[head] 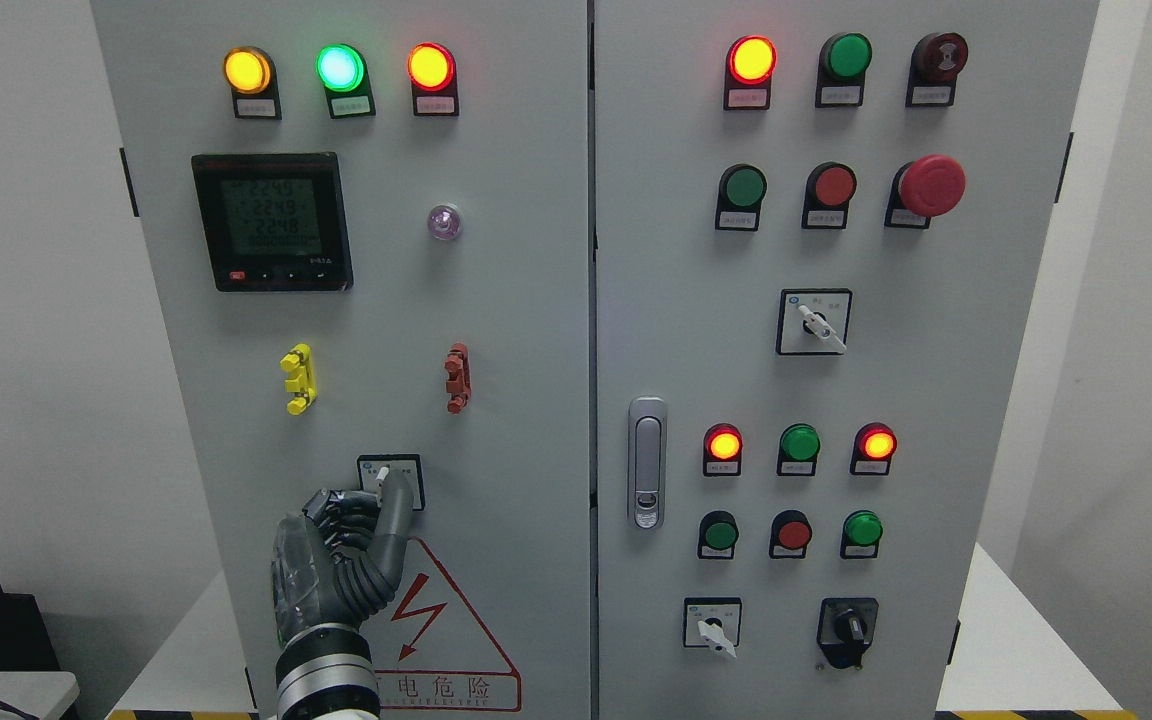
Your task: Turn on light switch 1
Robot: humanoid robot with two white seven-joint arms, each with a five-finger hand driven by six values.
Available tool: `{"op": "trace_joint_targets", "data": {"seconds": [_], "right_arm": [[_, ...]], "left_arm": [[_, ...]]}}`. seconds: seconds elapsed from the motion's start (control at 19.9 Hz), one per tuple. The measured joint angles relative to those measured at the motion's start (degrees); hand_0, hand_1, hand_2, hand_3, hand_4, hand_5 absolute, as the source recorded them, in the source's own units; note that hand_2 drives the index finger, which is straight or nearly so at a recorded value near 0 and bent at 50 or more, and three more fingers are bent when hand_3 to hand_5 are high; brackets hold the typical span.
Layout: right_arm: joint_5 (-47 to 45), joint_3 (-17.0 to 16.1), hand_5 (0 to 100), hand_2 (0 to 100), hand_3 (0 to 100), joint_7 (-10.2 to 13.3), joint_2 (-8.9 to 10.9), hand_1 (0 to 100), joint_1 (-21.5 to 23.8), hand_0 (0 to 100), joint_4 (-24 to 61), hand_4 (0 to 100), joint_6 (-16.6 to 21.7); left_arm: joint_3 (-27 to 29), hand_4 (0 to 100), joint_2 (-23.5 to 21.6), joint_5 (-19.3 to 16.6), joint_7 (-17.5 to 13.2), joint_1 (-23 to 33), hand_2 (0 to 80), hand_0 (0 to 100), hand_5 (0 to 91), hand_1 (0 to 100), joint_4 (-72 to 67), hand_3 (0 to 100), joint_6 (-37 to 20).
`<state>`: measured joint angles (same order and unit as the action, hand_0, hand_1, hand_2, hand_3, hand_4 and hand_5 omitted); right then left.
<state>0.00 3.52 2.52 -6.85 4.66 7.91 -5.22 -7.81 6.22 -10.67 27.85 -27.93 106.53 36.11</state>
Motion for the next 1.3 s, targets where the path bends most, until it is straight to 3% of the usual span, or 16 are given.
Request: {"op": "trace_joint_targets", "data": {"seconds": [1.15, 1.3], "right_arm": [[0.00, 0.00, 0, 0, 0, 0.00, 0.00, 39, 0.00, 12, 0.00, 0, 0.00], [0.00, 0.00, 0, 0, 0, 0.00, 0.00, 39, 0.00, 12, 0.00, 0, 0.00]], "left_arm": [[-0.25, 80, 0.01, 0.03, -0.37, -0.02, 59.0, 48, 82.2, 37, -0.05, 74, 0.24], [-0.30, 80, 0.01, 0.03, -0.39, -0.02, 59.2, 50, 82.3, 31, -0.05, 74, 0.26]]}}
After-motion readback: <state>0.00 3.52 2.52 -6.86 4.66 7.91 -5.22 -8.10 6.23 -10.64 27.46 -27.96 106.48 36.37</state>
